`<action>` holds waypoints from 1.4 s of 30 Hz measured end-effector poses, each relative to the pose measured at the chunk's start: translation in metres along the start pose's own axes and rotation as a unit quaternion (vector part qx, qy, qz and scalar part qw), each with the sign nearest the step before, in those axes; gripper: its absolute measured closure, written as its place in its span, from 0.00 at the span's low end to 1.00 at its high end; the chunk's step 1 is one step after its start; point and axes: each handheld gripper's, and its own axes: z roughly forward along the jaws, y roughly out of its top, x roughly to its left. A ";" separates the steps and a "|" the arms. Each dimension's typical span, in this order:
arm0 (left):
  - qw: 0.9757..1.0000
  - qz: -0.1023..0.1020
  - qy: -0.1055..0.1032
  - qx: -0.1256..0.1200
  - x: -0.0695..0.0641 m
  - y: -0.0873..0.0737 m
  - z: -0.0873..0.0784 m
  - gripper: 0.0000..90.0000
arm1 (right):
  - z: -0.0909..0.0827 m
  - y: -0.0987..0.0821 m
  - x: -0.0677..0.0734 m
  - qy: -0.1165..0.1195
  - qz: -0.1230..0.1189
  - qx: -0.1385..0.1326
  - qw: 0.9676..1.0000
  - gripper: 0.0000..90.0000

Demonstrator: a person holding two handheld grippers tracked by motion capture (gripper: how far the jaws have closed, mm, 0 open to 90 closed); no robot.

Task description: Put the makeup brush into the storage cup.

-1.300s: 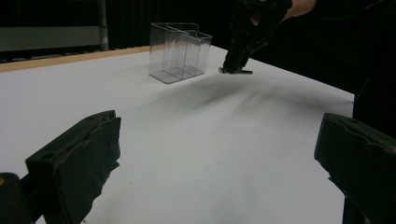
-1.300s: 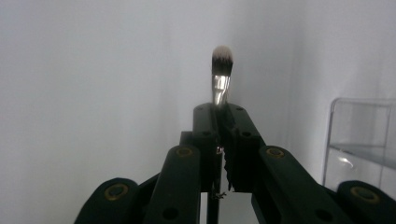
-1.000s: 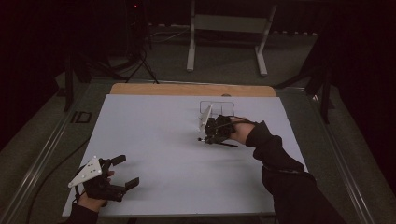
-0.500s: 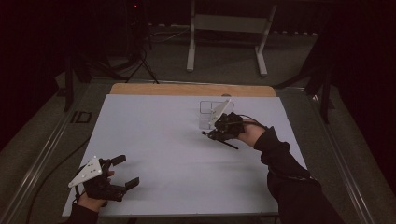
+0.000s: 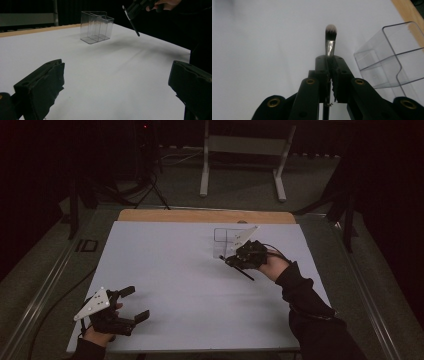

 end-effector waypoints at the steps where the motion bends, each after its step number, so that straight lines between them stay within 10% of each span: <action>1: 1.000 0.000 0.000 0.000 0.000 0.000 0.000 0.02 | -0.001 0.000 0.000 -0.007 0.001 -0.004 1.000 0.93; 17: 1.000 0.001 0.000 0.001 0.000 0.000 0.000 0.02 | -0.023 -0.004 -0.001 -0.053 0.039 -0.063 0.996 0.93; 42: 1.000 0.002 -0.002 0.001 0.000 0.000 0.001 0.02 | -0.063 -0.014 -0.028 -0.137 0.102 -0.159 0.972 0.93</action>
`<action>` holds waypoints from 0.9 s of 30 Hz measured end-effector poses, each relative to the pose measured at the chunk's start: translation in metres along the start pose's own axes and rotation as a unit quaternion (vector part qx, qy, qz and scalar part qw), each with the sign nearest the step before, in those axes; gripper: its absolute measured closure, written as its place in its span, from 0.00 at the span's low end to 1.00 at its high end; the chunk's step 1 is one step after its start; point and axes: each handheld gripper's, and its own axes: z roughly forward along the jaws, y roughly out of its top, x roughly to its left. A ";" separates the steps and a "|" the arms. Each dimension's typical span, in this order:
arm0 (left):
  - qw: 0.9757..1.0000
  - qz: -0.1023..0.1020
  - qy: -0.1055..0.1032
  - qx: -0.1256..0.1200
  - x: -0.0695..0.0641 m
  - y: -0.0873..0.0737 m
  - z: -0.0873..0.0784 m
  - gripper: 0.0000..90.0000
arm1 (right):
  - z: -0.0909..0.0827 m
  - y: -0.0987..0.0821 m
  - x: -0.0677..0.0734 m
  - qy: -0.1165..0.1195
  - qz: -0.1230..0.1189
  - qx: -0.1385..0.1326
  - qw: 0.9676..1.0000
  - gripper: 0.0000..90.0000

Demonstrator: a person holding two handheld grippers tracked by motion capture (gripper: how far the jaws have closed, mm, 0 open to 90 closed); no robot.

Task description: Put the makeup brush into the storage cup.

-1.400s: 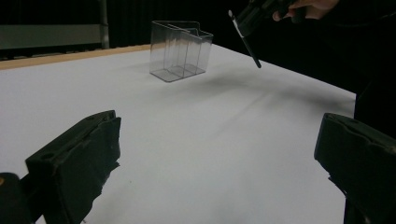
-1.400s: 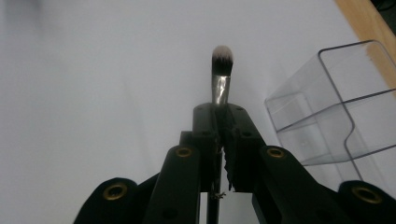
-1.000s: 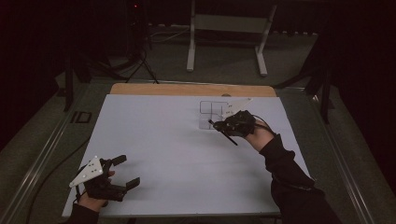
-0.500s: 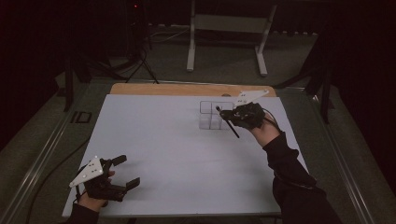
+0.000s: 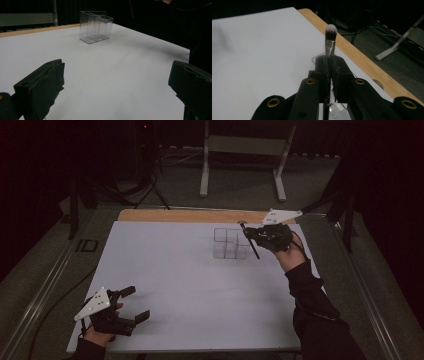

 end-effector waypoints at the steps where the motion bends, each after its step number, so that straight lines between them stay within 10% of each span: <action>1: 1.000 0.000 0.000 0.000 0.000 0.000 0.000 0.02 | 0.000 0.000 -0.001 0.001 0.003 -0.004 1.000 0.93; 27: 1.000 0.002 -0.010 0.002 0.002 0.002 0.007 0.02 | 0.003 0.000 -0.002 -0.075 0.038 -0.118 0.989 0.93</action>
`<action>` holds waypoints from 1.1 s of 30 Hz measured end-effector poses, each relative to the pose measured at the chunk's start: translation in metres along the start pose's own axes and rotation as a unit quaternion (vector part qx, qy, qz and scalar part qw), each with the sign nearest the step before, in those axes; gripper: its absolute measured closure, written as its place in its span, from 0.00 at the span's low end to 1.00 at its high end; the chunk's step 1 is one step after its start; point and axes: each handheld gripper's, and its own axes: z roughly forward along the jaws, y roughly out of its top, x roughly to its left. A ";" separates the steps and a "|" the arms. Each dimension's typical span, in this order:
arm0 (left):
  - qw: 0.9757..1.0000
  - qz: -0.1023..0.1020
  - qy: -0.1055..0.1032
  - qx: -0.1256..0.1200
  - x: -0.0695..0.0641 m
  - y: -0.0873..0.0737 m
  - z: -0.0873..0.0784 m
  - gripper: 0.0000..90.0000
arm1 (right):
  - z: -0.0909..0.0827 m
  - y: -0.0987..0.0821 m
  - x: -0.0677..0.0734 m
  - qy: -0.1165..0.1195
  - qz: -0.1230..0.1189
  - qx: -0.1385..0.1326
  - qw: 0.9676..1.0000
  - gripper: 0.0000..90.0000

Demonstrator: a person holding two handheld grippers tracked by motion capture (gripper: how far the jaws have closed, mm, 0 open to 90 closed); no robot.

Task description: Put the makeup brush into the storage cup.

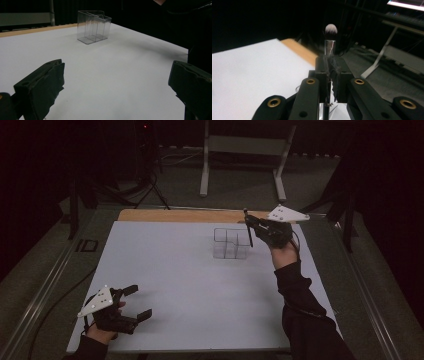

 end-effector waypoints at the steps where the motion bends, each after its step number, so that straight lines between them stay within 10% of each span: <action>1: 1.000 0.001 0.001 0.000 0.000 0.000 0.000 0.02 | 0.000 0.000 0.000 0.000 0.001 -0.002 1.000 0.93; 33: 1.000 -0.002 -0.001 -0.001 0.000 -0.001 -0.001 0.02 | 0.039 0.009 -0.009 -0.048 0.070 -0.073 0.994 0.93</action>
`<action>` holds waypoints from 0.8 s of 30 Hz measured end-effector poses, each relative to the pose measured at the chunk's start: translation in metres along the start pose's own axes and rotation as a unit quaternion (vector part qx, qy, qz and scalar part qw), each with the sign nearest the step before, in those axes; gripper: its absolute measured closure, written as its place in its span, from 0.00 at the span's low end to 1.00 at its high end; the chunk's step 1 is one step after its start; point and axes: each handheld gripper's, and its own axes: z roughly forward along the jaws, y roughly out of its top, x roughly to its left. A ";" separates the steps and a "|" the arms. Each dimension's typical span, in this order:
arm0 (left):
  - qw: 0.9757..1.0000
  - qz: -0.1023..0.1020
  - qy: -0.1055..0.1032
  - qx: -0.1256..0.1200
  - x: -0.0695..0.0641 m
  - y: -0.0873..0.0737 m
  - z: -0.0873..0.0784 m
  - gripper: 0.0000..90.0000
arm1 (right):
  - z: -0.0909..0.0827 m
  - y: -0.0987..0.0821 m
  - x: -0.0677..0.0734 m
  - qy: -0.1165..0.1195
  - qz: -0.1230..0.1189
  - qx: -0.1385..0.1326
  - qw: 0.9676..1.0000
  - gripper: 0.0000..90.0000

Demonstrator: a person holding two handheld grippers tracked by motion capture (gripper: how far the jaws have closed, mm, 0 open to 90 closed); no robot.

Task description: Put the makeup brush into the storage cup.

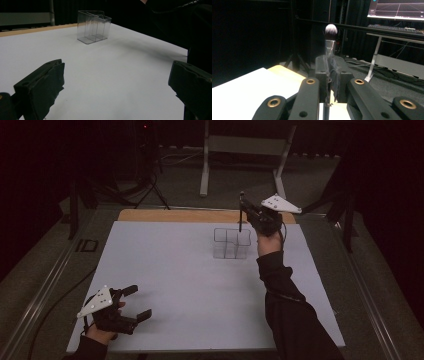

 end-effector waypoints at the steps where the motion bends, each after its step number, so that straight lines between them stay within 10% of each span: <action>1: 1.000 0.000 0.000 0.000 0.000 0.000 0.000 0.02 | 0.001 0.000 0.000 -0.001 0.001 0.000 1.000 0.93; 24: 1.000 -0.003 -0.001 -0.003 0.000 -0.001 -0.001 0.02 | 0.030 -0.026 0.000 0.000 0.023 0.027 0.999 0.93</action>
